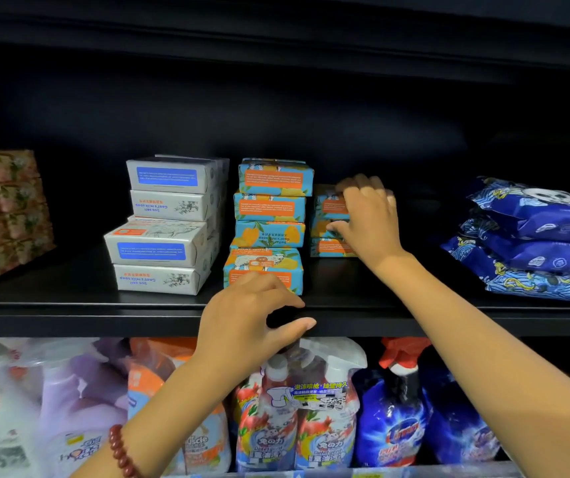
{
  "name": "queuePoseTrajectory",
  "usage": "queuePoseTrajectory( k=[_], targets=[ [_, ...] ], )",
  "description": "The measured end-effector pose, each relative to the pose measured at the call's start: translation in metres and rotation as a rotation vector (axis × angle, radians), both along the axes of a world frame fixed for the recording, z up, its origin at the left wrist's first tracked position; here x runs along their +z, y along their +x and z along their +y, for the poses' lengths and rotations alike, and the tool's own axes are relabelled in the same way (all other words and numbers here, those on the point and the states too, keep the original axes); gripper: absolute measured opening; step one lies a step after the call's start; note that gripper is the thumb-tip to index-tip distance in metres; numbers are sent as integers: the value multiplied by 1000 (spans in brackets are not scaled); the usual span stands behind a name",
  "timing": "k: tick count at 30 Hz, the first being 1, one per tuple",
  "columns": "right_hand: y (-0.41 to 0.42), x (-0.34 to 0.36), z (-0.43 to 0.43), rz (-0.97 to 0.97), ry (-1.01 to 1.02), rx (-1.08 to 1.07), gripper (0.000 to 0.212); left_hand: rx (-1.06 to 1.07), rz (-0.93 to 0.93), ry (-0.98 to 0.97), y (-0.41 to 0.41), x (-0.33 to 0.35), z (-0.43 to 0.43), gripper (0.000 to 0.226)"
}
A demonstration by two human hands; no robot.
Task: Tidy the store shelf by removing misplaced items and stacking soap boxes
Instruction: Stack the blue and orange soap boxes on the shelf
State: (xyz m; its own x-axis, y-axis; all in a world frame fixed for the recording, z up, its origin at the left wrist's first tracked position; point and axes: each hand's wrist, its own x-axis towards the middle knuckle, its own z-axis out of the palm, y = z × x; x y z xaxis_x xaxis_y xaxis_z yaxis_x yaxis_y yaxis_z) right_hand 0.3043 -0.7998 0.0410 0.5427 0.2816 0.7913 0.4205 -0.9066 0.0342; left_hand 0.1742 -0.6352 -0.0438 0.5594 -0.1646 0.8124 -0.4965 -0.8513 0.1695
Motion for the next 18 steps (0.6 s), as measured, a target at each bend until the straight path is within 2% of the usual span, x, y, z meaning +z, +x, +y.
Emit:
queuePoseTrajectory(
  k=[5,12,13,16,18],
  targets=[
    [-10,-3,-16,-177,-125,88,42,-10,33,0,-1,0,1,35],
    [-71,-27,-41,-504,32,389,26,-4,84,-51,-5,4,-1,46],
    [-81,-31,-42,-557,25,434,26,-31,128,-139,-9,8,-2,47],
    [-105,-37,-39,-684,-40,549,25,-270,305,-597,-20,27,-9,46],
    [-113,-40,-33,-758,-92,588,22,-403,377,-776,-27,39,-16,49]
  ],
)
